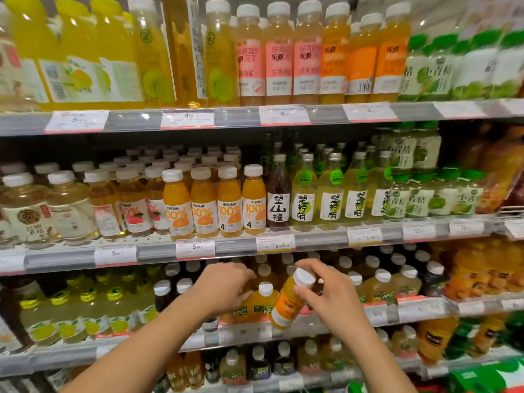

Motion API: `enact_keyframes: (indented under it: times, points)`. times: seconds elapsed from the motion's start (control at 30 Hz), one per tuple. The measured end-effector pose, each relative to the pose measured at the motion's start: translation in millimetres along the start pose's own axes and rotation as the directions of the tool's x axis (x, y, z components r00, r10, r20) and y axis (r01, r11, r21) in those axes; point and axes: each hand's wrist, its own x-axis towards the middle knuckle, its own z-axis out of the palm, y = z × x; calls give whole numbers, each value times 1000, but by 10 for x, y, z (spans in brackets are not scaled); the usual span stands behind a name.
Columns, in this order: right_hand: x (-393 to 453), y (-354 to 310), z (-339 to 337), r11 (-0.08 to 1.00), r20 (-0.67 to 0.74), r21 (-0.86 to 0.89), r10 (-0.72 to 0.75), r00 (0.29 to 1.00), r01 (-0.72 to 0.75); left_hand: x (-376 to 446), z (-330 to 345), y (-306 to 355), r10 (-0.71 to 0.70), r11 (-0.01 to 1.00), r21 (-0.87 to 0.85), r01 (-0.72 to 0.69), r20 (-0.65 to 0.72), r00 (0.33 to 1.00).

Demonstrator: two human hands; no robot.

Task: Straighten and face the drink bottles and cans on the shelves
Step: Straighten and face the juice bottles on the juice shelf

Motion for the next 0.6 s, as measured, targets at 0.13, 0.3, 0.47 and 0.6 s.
enact_keyframes:
  times: [0.13,0.3,0.47,0.6]
  points:
    - [198,-263,-413,997,-86,54,-55,995,60,-71,-675,206,106,993,-14,-119,-361,927]
    - [484,-595,-962,981,-193,77,-160,968,177,2,-1316,269,179,981,65,-182,-659,730]
    - [736,-865,-1509,964,-300,89,-215,930,251,205,-1840,325,162,986,142,-86,-720,674]
    - [981,-1122,-2010,954,-396,64,-246,885,294,459,-2175,498,138,990,127,-67,-707,693]
